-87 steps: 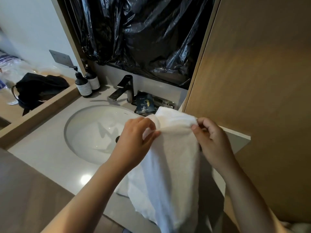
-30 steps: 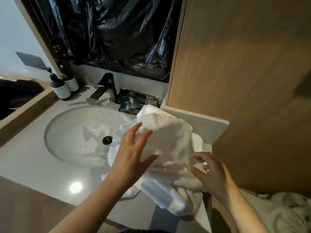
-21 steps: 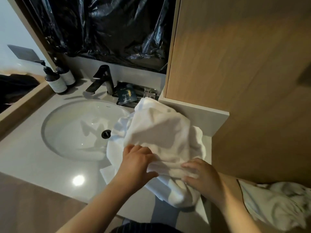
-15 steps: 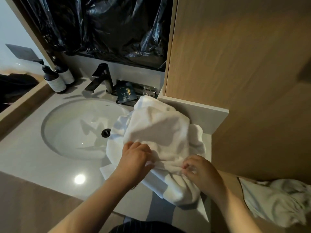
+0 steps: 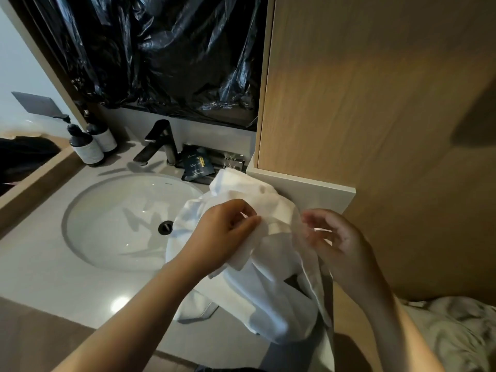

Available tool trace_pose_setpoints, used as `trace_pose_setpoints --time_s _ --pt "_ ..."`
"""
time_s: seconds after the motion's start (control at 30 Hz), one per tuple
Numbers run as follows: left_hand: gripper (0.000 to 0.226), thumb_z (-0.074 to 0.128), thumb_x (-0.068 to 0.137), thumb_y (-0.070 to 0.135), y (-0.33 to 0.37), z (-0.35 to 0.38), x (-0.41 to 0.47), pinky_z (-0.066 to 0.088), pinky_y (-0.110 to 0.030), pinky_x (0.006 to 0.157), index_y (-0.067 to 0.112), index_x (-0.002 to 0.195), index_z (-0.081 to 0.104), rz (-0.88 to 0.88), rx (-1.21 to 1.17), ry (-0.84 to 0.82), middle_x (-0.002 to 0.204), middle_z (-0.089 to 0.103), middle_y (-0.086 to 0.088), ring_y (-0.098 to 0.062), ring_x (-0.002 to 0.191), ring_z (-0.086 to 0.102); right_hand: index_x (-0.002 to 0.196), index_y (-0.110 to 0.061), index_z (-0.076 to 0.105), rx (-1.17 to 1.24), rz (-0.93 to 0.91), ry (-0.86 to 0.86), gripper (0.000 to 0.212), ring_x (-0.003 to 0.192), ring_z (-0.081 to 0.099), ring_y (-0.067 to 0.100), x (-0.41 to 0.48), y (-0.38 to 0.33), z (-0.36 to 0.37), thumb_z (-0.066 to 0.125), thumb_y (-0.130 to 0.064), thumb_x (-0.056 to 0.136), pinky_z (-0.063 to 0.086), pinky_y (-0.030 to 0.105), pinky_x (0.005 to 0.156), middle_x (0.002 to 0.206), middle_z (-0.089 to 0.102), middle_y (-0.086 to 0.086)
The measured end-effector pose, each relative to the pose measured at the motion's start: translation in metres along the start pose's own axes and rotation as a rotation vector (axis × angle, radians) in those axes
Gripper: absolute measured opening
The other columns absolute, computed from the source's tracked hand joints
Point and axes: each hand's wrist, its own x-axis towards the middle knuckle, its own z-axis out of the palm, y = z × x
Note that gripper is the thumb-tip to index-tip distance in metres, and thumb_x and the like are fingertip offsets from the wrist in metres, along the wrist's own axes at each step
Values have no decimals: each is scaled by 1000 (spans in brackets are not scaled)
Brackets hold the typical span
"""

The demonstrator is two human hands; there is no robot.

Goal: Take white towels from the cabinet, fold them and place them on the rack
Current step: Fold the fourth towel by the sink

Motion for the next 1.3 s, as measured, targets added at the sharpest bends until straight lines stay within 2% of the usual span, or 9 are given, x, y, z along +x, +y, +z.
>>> trace_pose_setpoints --time_s 0.13,0.27,0.37,0.53,0.67,0.77,1.1,1.2,1.3 --pt "14 62 92 32 9 -1 7 40 -7 56 24 85 72 -58 -109 -54 68 67 8 4 60 57 123 -42 59 -123 -131 -69 42 114 53 -10 -6 2 9 72 -27 86 47 9 87 121 58 -33" --pt "19 60 94 31 15 -8 3 49 -12 66 22 104 74 -109 -349 -215 88 75 8 -1 78 67 121 -29 63 -157 -188 20 37 111 57 -3 0 4 19 71 -30 85 51 20 91 118 63 -23" --pt "36 68 82 31 11 -16 -3 51 -16 69 20 117 68 -108 -527 -278 99 75 2 -8 86 70 109 -33 68 -150 -209 74 20 102 61 0 3 7 14 65 -30 90 52 18 85 104 67 -23" --pt "29 77 68 18 2 -18 -6 55 -26 62 9 95 73 -125 -697 -177 83 74 -8 -18 72 68 106 -29 71 -179 -180 65 16 99 63 4 4 10 6 65 -25 92 51 24 84 102 68 -19" --pt "36 81 58 31 7 -8 -1 55 -35 67 12 88 75 -140 -659 -22 82 75 -14 -21 71 68 110 -27 71 -161 -243 80 25 102 63 5 -2 2 6 68 -35 86 52 28 84 107 68 -18" --pt "27 84 59 33 16 -1 6 53 -25 58 17 78 75 -139 -579 57 73 74 -4 -11 62 65 111 -28 70 -152 -330 98 25 105 63 8 -5 -7 8 69 -36 87 51 22 84 109 68 -19" --pt "17 83 73 26 30 10 13 49 -25 58 18 78 69 -135 -536 -23 68 70 0 -9 60 60 100 -34 71 -178 -484 185 21 93 64 7 3 -15 9 70 -16 89 48 16 78 97 67 -15" --pt "21 82 71 29 28 3 9 51 -20 67 19 86 71 -74 -529 -138 79 74 0 -8 71 65 92 -36 69 -59 -351 194 24 89 67 12 2 -16 6 66 -12 91 53 25 74 91 70 -15" --pt "26 80 65 33 22 -6 2 49 -24 69 18 85 73 -55 -491 -177 75 70 0 -11 71 62 90 -30 70 155 -209 189 11 84 66 4 2 -22 -1 60 -25 91 51 16 71 88 71 -11"
